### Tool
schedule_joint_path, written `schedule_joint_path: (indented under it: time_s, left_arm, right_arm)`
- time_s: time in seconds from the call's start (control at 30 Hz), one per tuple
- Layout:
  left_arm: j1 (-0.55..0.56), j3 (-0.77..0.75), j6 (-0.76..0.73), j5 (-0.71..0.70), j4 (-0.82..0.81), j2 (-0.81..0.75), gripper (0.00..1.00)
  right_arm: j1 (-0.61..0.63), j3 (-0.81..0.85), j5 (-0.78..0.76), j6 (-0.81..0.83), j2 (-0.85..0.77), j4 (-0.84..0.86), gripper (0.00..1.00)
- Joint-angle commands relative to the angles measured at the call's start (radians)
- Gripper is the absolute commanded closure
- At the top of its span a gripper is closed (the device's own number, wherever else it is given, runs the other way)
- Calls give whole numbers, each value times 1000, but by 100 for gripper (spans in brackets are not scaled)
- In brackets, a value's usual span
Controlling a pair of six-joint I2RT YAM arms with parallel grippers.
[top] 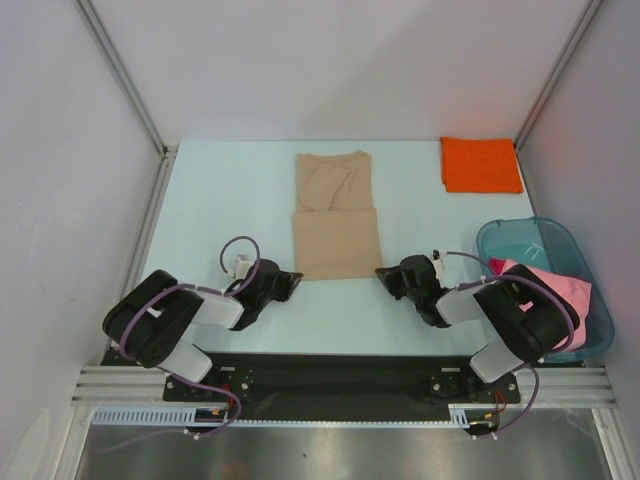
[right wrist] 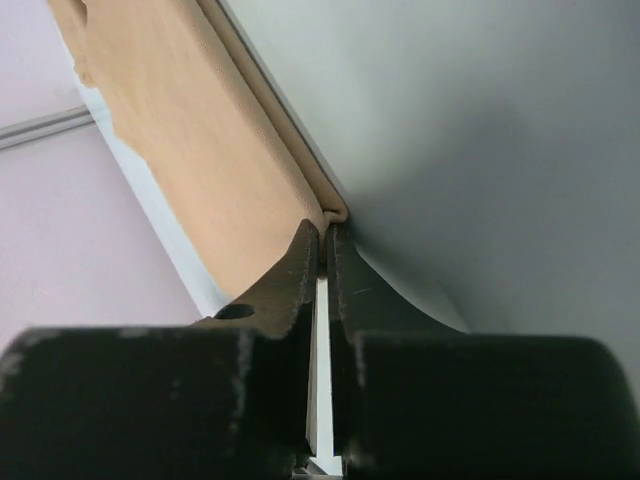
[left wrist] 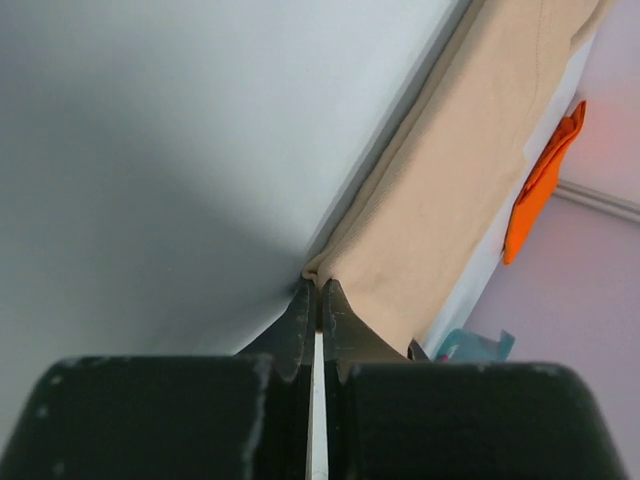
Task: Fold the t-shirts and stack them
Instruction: Fold the tshirt
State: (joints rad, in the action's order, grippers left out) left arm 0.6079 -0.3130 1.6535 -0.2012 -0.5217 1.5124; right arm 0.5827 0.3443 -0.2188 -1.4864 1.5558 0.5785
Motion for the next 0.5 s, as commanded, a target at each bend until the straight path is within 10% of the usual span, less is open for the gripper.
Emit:
schedule_joint_path:
  time_s: [0.0,0.47]
  left_arm:
    - [-13,-7,-139,35,63,11,100]
    - [82,29,-328,80,423,-411,99]
  right_arm:
    - [-3,-37,2,74,-16,-153,100]
    - [170,-143,-89,92,-647,-716,100]
